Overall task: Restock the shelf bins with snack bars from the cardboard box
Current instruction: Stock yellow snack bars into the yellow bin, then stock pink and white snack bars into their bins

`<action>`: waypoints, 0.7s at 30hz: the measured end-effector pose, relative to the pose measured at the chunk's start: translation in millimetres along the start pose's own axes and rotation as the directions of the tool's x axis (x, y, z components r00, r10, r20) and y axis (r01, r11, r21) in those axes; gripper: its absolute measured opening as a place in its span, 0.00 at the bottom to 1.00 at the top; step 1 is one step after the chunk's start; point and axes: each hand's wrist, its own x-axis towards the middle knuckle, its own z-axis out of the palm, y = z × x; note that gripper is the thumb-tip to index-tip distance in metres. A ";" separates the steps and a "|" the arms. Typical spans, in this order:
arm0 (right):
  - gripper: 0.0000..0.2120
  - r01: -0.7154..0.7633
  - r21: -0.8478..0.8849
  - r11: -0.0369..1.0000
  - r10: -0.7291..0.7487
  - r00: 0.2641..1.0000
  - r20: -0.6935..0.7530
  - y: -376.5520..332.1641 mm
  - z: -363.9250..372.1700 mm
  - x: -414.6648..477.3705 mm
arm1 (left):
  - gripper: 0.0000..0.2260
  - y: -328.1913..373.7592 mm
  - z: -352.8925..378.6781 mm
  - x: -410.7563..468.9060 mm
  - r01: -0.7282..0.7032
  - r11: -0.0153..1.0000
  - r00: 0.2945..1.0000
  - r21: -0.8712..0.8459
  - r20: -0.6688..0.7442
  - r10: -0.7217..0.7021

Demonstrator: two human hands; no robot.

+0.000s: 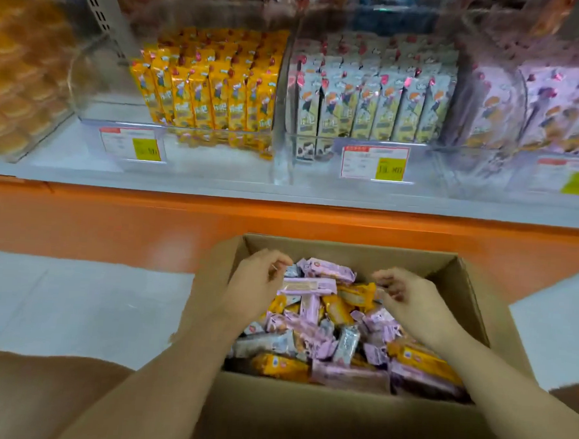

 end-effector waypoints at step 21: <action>0.24 0.040 -0.139 0.989 -0.015 0.984 0.179 28.1 74.3 66.3 | 0.11 -38.7 23.3 40.8 0.305 0.948 0.931 -0.092 0.240 -0.276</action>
